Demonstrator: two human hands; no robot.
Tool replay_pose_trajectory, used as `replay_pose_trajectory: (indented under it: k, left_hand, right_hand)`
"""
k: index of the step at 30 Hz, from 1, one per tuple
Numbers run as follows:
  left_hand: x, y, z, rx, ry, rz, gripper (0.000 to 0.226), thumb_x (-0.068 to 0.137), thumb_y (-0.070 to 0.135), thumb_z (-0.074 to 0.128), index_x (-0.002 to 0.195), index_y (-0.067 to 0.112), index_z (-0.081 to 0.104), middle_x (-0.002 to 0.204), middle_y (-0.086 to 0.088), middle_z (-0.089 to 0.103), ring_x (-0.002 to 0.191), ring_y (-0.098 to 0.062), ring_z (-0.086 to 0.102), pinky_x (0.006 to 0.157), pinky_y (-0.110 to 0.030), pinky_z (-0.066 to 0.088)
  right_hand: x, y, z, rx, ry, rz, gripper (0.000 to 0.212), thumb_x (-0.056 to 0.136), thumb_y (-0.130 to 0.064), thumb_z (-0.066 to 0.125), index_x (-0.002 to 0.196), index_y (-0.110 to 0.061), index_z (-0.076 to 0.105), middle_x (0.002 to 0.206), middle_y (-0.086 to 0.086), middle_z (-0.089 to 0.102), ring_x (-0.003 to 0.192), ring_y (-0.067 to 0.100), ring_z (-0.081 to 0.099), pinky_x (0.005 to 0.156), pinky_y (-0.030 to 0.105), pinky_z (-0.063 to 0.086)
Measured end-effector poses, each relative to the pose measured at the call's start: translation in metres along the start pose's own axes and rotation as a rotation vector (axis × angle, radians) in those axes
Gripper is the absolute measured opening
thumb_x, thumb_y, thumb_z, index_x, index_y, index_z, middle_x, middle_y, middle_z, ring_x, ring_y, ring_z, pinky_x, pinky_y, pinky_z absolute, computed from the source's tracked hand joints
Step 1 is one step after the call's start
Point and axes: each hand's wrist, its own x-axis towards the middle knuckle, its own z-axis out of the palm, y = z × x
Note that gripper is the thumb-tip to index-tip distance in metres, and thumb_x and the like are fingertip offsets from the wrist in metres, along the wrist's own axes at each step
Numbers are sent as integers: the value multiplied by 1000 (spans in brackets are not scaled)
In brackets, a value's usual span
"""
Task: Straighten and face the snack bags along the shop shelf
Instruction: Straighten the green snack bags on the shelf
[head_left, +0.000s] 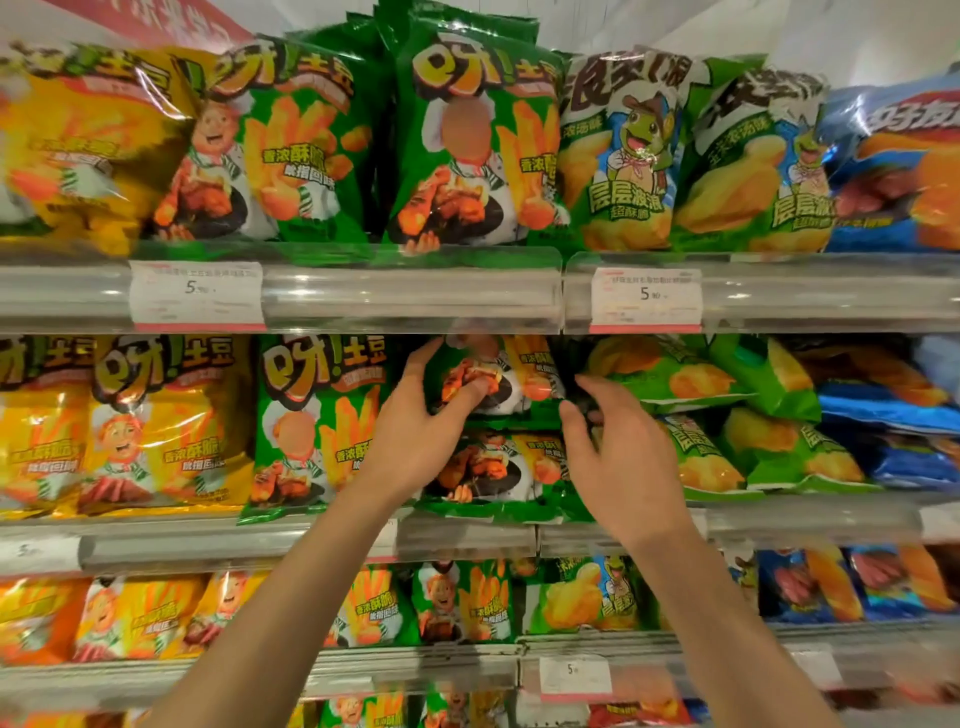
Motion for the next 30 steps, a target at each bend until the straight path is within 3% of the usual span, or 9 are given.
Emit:
replay_pose_trajectory:
  k: [3, 7, 11, 16, 20, 22, 25, 27, 30]
  left_hand:
    - [-14, 4, -20, -101, -98, -15, 70, 80, 66, 67, 142, 50, 40, 121, 25, 59, 108, 13, 58, 77, -6, 49]
    - [-35, 1, -48, -154, -213, -55, 60, 79, 69, 68, 133, 62, 43, 134, 19, 60, 128, -7, 54, 103, -34, 47]
    - [-53, -1, -68, -129, -284, -80, 59, 78, 64, 71, 130, 63, 44, 114, 33, 64, 107, 18, 58, 81, -8, 48]
    - [-45, 8, -77, -95, -294, -200, 91, 58, 92, 56, 139, 62, 28, 115, 30, 56, 93, 19, 59, 80, -16, 40]
    - [-26, 11, -64, -61, -230, -225, 100, 66, 93, 54, 150, 56, 15, 150, 16, 36, 131, -8, 39, 106, -35, 32]
    - [-22, 9, -61, -75, -214, -194, 98, 70, 88, 57, 151, 53, 16, 146, 27, 40, 130, 2, 41, 105, -28, 33]
    - [-29, 5, -67, -106, -202, -162, 96, 67, 81, 66, 148, 57, 21, 112, 54, 41, 106, 29, 44, 91, -15, 37]
    - [-36, 1, -74, -117, -197, -160, 89, 67, 80, 68, 143, 62, 24, 115, 51, 42, 108, 26, 44, 94, -22, 36]
    - [-47, -2, -90, -80, -154, -154, 84, 66, 81, 67, 137, 70, 24, 147, 23, 38, 134, 4, 39, 106, -34, 36]
  right_hand:
    - [1, -3, -6, 51, -42, 48, 47, 103, -46, 43, 144, -22, 49, 141, -1, 59, 119, 18, 61, 98, 40, 52]
    - [6, -11, -12, 174, -119, 133, 58, 98, -63, 37, 146, -31, 46, 129, -7, 65, 117, 15, 62, 99, 42, 51]
    - [15, -26, -7, 357, -248, 265, 77, 90, -76, 41, 153, -33, 32, 136, -13, 60, 122, 14, 58, 100, 39, 47]
    - [10, -39, 5, 369, -236, 285, 79, 90, -66, 52, 155, -31, 25, 138, -9, 54, 118, 16, 58, 96, 40, 51]
    - [-6, -44, 13, 438, -194, 283, 72, 91, -61, 55, 153, -35, 29, 130, -14, 54, 112, 7, 58, 87, 30, 50]
    - [-11, -45, 14, 464, -169, 283, 72, 89, -64, 54, 152, -36, 32, 128, -16, 52, 111, 4, 56, 92, 31, 50]
    - [-12, -46, 12, 517, -148, 297, 80, 79, -74, 47, 148, -35, 38, 123, -13, 56, 110, 5, 57, 96, 36, 50]
    - [-10, -48, 13, 552, -166, 293, 77, 80, -73, 46, 146, -34, 40, 120, -11, 58, 109, 6, 59, 97, 39, 52]
    - [-10, -56, 17, 598, -201, 261, 72, 82, -72, 46, 142, -34, 44, 122, -13, 60, 109, 2, 60, 93, 32, 54]
